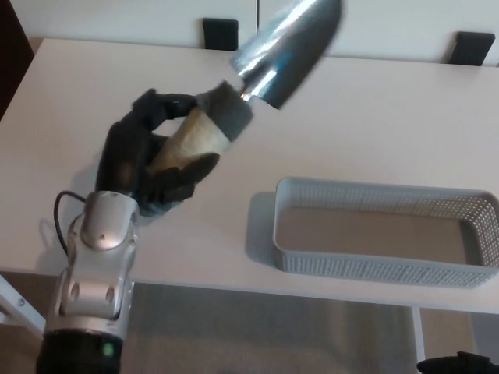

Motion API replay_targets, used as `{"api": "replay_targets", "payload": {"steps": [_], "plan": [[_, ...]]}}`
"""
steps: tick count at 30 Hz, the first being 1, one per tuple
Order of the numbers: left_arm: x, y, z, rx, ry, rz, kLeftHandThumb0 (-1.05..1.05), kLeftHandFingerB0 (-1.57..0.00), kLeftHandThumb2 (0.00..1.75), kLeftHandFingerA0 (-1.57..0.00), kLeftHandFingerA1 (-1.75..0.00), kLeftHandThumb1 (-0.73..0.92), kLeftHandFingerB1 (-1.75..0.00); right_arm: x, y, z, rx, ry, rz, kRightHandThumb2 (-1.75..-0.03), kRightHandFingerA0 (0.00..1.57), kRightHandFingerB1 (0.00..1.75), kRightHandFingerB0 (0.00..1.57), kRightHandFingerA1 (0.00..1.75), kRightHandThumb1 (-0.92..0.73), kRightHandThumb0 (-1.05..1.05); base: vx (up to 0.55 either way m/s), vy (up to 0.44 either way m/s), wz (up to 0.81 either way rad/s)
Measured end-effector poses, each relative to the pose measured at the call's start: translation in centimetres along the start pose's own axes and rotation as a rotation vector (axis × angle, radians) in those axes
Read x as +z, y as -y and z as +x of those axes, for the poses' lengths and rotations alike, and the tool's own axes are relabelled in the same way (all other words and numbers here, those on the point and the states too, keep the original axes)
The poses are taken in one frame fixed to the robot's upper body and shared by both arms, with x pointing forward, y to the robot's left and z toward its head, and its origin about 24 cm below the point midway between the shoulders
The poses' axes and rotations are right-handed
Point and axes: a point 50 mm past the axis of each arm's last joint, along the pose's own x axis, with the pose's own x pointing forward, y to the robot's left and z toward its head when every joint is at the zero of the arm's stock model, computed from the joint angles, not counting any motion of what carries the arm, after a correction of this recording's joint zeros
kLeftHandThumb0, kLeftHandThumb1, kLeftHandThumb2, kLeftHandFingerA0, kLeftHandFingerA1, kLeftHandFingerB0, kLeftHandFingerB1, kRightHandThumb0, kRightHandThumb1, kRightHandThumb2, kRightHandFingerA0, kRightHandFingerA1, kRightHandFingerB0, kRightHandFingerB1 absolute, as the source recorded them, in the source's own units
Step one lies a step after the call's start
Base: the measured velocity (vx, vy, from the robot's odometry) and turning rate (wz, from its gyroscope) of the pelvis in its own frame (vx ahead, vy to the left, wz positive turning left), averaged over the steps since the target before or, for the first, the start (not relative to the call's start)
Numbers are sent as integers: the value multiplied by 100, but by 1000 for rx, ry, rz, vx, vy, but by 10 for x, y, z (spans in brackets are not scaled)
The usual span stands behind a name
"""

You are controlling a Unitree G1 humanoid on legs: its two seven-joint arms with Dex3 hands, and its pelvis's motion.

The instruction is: The robot walks towards a desk on which a shovel is kept on the left hand side and a container is kept on the right hand side. The robot picks up the shovel using its left hand and places it in the container.

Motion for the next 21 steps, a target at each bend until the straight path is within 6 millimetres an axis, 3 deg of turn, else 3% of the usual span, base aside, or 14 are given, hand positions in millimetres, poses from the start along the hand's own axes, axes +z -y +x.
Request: {"api": "replay_targets", "payload": {"steps": [6,7,8,9,11,12,13,14,15,16,17,18,21], "plan": [[23,7,-10,-79,134,227,-10,-72,70,-84,-160,78,-121,0,-1,0,3,-3,-3,-57,60,44,46,53,-58,-27,0,0,0],[27,10,-12,-95,161,268,-13,-67,56,-77,-175,85,-134,0,-1,0,4,-2,-4,-57,60,44,47,53,-58,-27,0,0,0],[31,11,-14,-108,185,306,-14,-61,63,-65,-169,84,-134,0,-1,0,4,-3,-5,-57,60,44,46,53,-58,-27,0,0,0],[34,13,-16,-121,208,341,-14,-59,59,-75,-168,81,-144,0,-1,0,5,-3,-6,-57,60,44,46,53,-58,-27,0,0,0],[39,17,-21,-148,247,405,-15,-60,60,-79,-169,80,-145,0,-1,1,7,-5,-7,-56,60,44,47,53,-58,-27,0,0,0],[40,19,-23,-161,262,434,-17,-56,60,-65,-174,86,-140,0,-1,1,7,-6,-8,-57,59,43,46,52,-58,-27,0,0,0],[41,21,-25,-176,276,471,-17,-55,60,-67,-175,85,-142,0,-1,1,8,-6,-9,-57,59,44,47,53,-58,-26,0,0,0],[41,23,-26,-184,283,491,-27,-66,92,-99,-135,67,-115,0,-1,1,8,-7,-9,-57,60,44,47,53,-58,-27,0,0,0],[41,25,-27,-196,293,522,-15,-55,60,-68,-175,84,-144,0,-1,1,8,-7,-10,-57,60,44,47,53,-58,-26,0,0,0],[41,26,-28,-205,300,547,-28,-67,86,-99,-140,66,-120,0,-1,1,9,-7,-10,-56,60,44,47,54,-57,-26,0,0,0],[40,27,-28,-213,307,574,-27,-68,86,-99,-139,65,-120,0,-1,1,9,-8,-10,-57,60,44,47,53,-57,-26,0,0,0],[38,28,-29,-219,312,595,-15,-53,61,-66,-175,83,-153,-1,-1,1,10,-8,-11,-57,60,44,47,53,-57,-27,0,0,0],[35,30,-30,-233,323,651,-11,-52,61,-68,-175,78,-157,0,-1,1,11,-7,-15,-56,60,44,47,53,-57,-27,0,0,0]]}}
